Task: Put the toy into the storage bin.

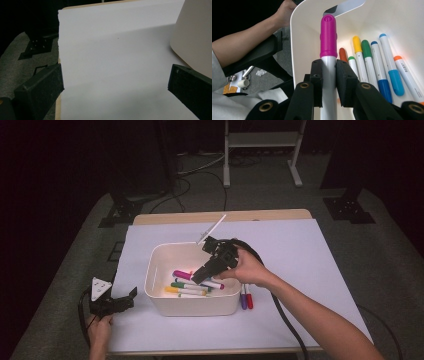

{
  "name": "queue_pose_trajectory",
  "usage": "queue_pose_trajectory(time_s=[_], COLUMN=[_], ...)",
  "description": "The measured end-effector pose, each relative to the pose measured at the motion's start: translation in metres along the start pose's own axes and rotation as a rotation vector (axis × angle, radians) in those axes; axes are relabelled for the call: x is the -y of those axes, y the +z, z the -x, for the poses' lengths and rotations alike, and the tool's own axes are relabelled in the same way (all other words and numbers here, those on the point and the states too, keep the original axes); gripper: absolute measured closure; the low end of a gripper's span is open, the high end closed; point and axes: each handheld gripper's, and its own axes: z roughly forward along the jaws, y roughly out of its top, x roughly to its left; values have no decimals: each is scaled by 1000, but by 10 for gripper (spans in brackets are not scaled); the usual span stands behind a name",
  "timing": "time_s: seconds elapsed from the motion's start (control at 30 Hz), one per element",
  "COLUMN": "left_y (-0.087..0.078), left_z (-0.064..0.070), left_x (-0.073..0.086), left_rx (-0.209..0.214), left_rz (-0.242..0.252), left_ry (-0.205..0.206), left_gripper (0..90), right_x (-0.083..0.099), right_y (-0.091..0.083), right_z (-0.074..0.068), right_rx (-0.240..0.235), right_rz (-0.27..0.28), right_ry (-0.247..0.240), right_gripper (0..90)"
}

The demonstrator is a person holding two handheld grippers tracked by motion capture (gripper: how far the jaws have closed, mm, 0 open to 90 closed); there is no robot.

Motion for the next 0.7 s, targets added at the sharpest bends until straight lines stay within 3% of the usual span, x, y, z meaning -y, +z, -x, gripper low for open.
queue_pose_trajectory(time_s=[0.7], left_y=[0], left_z=[0], left_x=[0], left_rx=[3], left_rz=[5], left_ry=[-1], left_gripper=[0], right_x=[-6], right_y=[45], right_z=[9], right_rx=[-17], right_rz=[-100], right_ry=[-11], right_gripper=[756])
